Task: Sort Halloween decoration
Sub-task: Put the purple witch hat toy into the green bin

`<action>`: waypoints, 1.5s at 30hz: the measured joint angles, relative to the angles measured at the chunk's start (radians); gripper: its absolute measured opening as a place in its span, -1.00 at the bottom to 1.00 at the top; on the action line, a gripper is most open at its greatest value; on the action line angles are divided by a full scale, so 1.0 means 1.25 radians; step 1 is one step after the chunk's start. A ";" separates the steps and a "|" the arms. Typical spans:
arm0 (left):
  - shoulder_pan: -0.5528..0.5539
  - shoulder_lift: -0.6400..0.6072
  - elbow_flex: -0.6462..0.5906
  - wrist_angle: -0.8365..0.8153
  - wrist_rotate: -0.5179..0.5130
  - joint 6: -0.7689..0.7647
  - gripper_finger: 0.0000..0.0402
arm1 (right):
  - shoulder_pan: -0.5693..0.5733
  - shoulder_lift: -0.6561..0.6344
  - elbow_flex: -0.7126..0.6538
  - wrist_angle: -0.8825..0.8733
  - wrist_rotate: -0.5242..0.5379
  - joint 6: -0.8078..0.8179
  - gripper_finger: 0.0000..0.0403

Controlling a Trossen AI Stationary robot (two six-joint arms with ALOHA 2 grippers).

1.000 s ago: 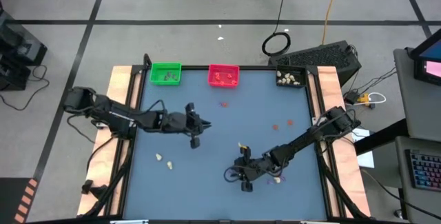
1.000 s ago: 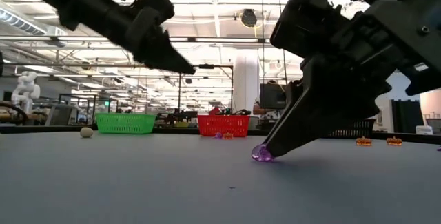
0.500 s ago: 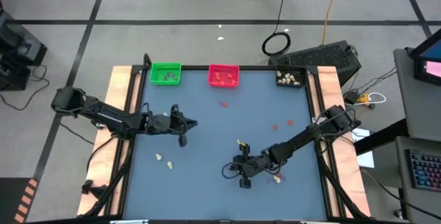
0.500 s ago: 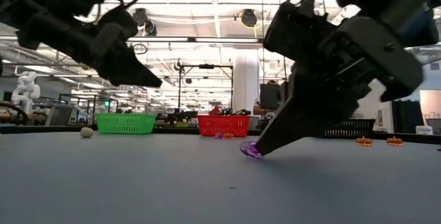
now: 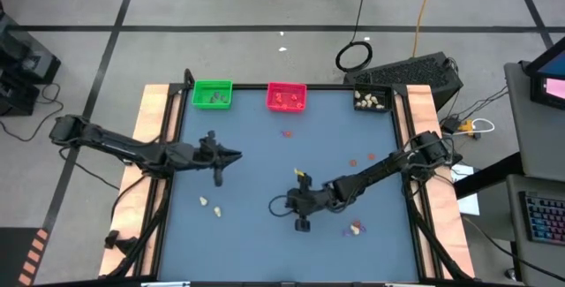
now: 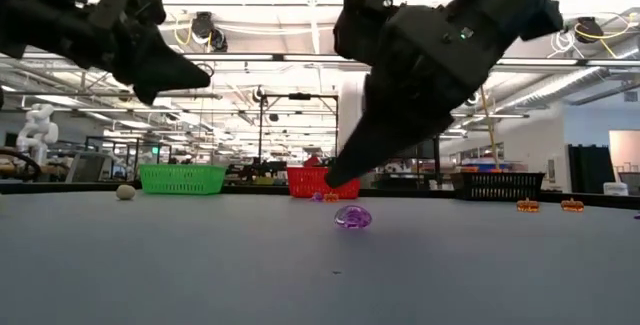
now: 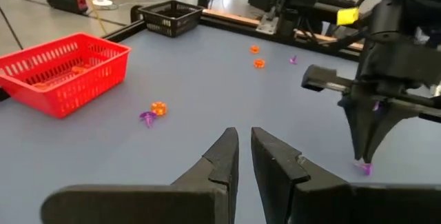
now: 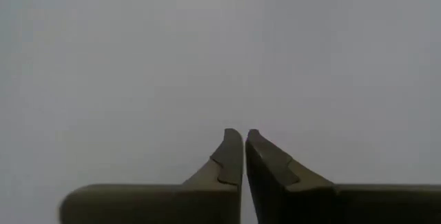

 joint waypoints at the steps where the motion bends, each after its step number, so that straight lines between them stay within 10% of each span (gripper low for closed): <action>1: -0.004 -0.007 0.000 -0.006 0.000 0.000 -0.77 | 0.002 0.000 0.009 -0.025 -0.009 0.017 -0.88; 14: -0.025 -0.017 0.000 -0.020 0.000 -0.001 -0.77 | 0.027 0.050 0.027 -0.067 0.000 0.122 -0.08; 29: -0.025 -0.017 0.000 -0.018 0.001 -0.001 -0.77 | 0.020 0.062 0.025 -0.032 0.020 0.041 -0.96; 45: -0.025 -0.016 0.000 -0.021 0.033 -0.004 -0.77 | -0.014 0.031 0.025 0.035 0.040 -0.048 -1.00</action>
